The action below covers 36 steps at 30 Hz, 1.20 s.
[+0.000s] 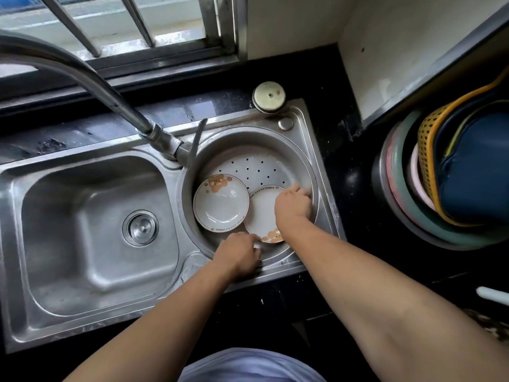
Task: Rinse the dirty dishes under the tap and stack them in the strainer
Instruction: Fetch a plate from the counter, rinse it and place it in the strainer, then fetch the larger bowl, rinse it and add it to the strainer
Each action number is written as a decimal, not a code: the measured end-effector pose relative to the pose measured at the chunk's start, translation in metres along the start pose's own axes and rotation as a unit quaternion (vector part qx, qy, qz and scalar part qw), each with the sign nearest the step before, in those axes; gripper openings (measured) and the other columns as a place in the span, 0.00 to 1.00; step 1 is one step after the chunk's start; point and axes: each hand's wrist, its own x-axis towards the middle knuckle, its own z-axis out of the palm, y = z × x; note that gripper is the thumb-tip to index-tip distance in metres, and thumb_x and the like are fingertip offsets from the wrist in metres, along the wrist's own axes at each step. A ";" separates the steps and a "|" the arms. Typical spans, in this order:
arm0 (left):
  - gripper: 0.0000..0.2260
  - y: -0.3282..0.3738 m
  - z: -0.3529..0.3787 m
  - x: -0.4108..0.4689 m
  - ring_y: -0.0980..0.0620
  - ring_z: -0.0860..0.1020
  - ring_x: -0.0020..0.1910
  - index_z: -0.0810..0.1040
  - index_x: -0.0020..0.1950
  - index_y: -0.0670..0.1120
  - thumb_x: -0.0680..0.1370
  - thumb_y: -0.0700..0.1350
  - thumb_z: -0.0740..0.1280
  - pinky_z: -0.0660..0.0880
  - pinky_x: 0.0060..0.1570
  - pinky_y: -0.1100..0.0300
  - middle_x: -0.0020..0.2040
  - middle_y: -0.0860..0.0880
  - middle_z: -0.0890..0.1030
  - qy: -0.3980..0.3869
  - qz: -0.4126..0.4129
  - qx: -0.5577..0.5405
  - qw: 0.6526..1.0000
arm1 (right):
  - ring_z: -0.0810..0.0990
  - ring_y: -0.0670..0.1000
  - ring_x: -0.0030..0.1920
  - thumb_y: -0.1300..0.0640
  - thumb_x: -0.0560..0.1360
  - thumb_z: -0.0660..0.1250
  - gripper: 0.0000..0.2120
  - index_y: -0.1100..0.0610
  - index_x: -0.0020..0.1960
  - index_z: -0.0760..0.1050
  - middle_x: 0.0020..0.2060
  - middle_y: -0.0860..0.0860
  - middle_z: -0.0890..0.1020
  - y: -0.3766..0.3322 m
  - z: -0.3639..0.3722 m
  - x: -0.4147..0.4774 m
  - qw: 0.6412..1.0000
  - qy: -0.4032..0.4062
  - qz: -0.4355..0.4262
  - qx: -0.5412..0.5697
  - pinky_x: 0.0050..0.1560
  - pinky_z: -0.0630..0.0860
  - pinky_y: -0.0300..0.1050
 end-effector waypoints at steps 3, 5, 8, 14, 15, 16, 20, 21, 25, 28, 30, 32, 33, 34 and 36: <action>0.21 -0.003 0.000 -0.004 0.41 0.76 0.68 0.79 0.71 0.51 0.79 0.48 0.60 0.74 0.66 0.48 0.66 0.42 0.82 0.003 0.004 -0.005 1.000 | 0.74 0.65 0.64 0.60 0.79 0.62 0.20 0.63 0.71 0.70 0.64 0.61 0.72 -0.003 0.003 -0.003 1.000 -0.006 0.008 0.025 0.52 0.78 0.49; 0.21 -0.005 -0.002 -0.008 0.40 0.77 0.66 0.80 0.70 0.50 0.78 0.48 0.59 0.75 0.64 0.48 0.63 0.41 0.82 0.004 0.006 -0.003 1.000 | 0.73 0.65 0.65 0.60 0.79 0.62 0.21 0.64 0.71 0.69 0.65 0.61 0.71 -0.004 0.003 -0.006 0.999 -0.006 0.010 0.048 0.53 0.79 0.50; 0.21 -0.006 -0.006 -0.018 0.40 0.77 0.66 0.79 0.70 0.50 0.79 0.47 0.60 0.76 0.63 0.48 0.64 0.41 0.82 0.012 0.016 0.014 1.000 | 0.73 0.61 0.66 0.60 0.79 0.63 0.22 0.64 0.71 0.69 0.66 0.61 0.71 -0.004 0.001 -0.015 0.994 0.003 0.023 0.110 0.54 0.79 0.50; 0.19 -0.012 -0.024 -0.053 0.41 0.78 0.64 0.81 0.69 0.49 0.79 0.44 0.62 0.75 0.63 0.48 0.62 0.44 0.83 0.064 0.079 0.007 0.995 | 0.72 0.57 0.67 0.57 0.77 0.64 0.19 0.60 0.67 0.73 0.66 0.57 0.72 -0.011 0.000 -0.063 0.935 0.101 0.022 0.340 0.62 0.73 0.52; 0.18 -0.015 -0.027 -0.061 0.42 0.79 0.64 0.82 0.67 0.48 0.79 0.43 0.63 0.75 0.63 0.49 0.61 0.45 0.84 0.074 0.094 0.001 0.993 | 0.72 0.57 0.66 0.57 0.77 0.63 0.18 0.59 0.66 0.74 0.65 0.56 0.73 -0.014 0.003 -0.077 0.918 0.109 0.017 0.380 0.60 0.73 0.53; 0.16 -0.018 -0.029 -0.070 0.43 0.79 0.63 0.83 0.66 0.47 0.79 0.42 0.63 0.75 0.63 0.50 0.60 0.45 0.84 0.083 0.110 -0.005 0.991 | 0.74 0.57 0.64 0.57 0.77 0.62 0.17 0.57 0.65 0.75 0.63 0.55 0.74 -0.017 0.006 -0.093 0.900 0.110 0.018 0.422 0.59 0.74 0.54; 0.12 -0.037 -0.034 -0.109 0.49 0.81 0.60 0.86 0.60 0.48 0.79 0.40 0.67 0.74 0.61 0.57 0.57 0.50 0.87 0.100 0.182 -0.011 0.978 | 0.81 0.55 0.53 0.57 0.77 0.62 0.10 0.53 0.53 0.81 0.53 0.51 0.82 -0.032 0.028 -0.164 0.790 0.091 0.087 0.600 0.54 0.80 0.51; 0.12 -0.044 -0.033 -0.118 0.50 0.81 0.60 0.86 0.59 0.49 0.79 0.40 0.67 0.73 0.61 0.58 0.58 0.52 0.87 0.104 0.195 -0.010 0.975 | 0.83 0.54 0.50 0.58 0.77 0.64 0.09 0.53 0.51 0.82 0.49 0.51 0.84 -0.038 0.033 -0.182 0.740 0.079 0.114 0.659 0.52 0.81 0.51; 0.12 -0.060 -0.025 -0.149 0.49 0.80 0.60 0.86 0.58 0.50 0.78 0.39 0.69 0.74 0.60 0.54 0.58 0.52 0.86 0.099 0.251 0.021 0.963 | 0.79 0.48 0.29 0.63 0.78 0.62 0.10 0.54 0.43 0.81 0.37 0.51 0.84 -0.063 0.053 -0.262 0.485 0.044 0.215 0.847 0.28 0.75 0.41; 0.10 -0.058 0.004 -0.176 0.41 0.83 0.51 0.86 0.49 0.48 0.75 0.34 0.71 0.74 0.49 0.53 0.48 0.47 0.87 0.051 0.326 0.070 0.941 | 0.76 0.47 0.28 0.62 0.80 0.60 0.10 0.55 0.45 0.78 0.37 0.53 0.82 -0.091 0.082 -0.335 0.391 0.045 0.285 0.874 0.25 0.70 0.39; 0.10 -0.056 0.028 -0.200 0.42 0.84 0.51 0.86 0.50 0.47 0.75 0.33 0.72 0.75 0.49 0.54 0.49 0.46 0.88 0.008 0.360 0.097 0.928 | 0.76 0.47 0.29 0.61 0.81 0.59 0.09 0.56 0.48 0.78 0.39 0.53 0.82 -0.116 0.110 -0.387 0.359 0.036 0.314 0.878 0.26 0.71 0.38; 0.12 -0.052 0.054 -0.222 0.46 0.85 0.55 0.87 0.56 0.47 0.76 0.34 0.71 0.76 0.54 0.55 0.54 0.48 0.88 -0.036 0.378 0.116 0.918 | 0.76 0.45 0.29 0.61 0.82 0.59 0.08 0.57 0.50 0.77 0.38 0.51 0.81 -0.140 0.141 -0.436 0.318 0.039 0.340 0.884 0.25 0.71 0.36; 0.13 -0.050 0.069 -0.233 0.46 0.85 0.57 0.87 0.58 0.47 0.77 0.35 0.70 0.76 0.55 0.56 0.55 0.48 0.88 -0.057 0.385 0.130 0.912 | 0.75 0.45 0.28 0.61 0.81 0.59 0.08 0.57 0.50 0.77 0.37 0.50 0.80 -0.150 0.158 -0.459 0.297 0.047 0.357 0.884 0.23 0.70 0.36; 0.13 -0.048 0.083 -0.243 0.47 0.85 0.58 0.87 0.59 0.46 0.78 0.36 0.70 0.76 0.56 0.56 0.57 0.47 0.88 -0.081 0.389 0.146 0.906 | 0.76 0.44 0.27 0.61 0.81 0.60 0.08 0.56 0.49 0.77 0.36 0.49 0.81 -0.160 0.175 -0.481 0.276 0.059 0.376 0.883 0.23 0.70 0.35; 0.13 -0.039 0.112 -0.261 0.47 0.84 0.58 0.85 0.63 0.45 0.80 0.37 0.69 0.77 0.56 0.56 0.59 0.45 0.87 -0.129 0.399 0.171 0.892 | 0.77 0.45 0.26 0.62 0.80 0.61 0.08 0.56 0.47 0.79 0.36 0.50 0.82 -0.178 0.209 -0.523 0.232 0.082 0.418 0.875 0.22 0.71 0.36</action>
